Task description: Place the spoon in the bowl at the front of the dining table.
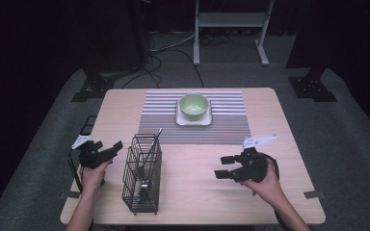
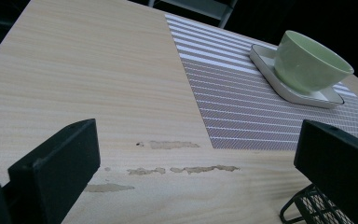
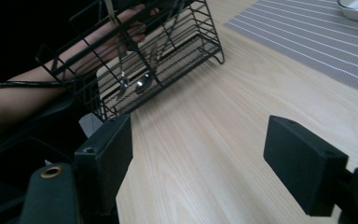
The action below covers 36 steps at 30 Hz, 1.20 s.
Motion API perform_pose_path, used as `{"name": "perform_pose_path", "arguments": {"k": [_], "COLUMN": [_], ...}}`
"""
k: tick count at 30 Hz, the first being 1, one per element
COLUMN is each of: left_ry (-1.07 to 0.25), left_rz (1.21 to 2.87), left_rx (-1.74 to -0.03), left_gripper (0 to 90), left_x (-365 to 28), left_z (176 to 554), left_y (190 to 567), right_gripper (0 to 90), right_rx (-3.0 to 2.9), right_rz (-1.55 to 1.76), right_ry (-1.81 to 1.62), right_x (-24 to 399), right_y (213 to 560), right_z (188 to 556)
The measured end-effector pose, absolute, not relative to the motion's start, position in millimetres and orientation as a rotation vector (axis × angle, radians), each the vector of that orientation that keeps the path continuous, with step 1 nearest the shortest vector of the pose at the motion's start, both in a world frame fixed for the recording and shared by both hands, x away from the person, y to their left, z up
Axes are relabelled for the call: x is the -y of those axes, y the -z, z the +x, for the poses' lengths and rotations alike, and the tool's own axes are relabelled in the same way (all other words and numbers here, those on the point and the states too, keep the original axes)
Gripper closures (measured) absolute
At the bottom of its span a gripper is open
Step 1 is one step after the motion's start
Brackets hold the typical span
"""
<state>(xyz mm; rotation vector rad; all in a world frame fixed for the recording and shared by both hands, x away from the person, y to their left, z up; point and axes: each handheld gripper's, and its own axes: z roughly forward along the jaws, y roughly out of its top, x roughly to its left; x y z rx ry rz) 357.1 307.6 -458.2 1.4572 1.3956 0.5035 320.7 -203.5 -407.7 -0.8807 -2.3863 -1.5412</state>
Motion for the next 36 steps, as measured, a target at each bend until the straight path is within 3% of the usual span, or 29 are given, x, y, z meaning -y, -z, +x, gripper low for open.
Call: {"name": "perform_pose_path", "arguments": {"k": [36], "left_ry": [-0.510], "left_rz": [1.460], "left_rx": [-1.387], "left_gripper": [0.0], "left_x": [-307], "left_z": [358], "left_y": [458], "right_gripper": [23.8], "right_rx": [2.378], "right_rz": [-0.721], "right_ry": [1.415], "right_x": [133], "right_y": [362], "right_z": [339]}}
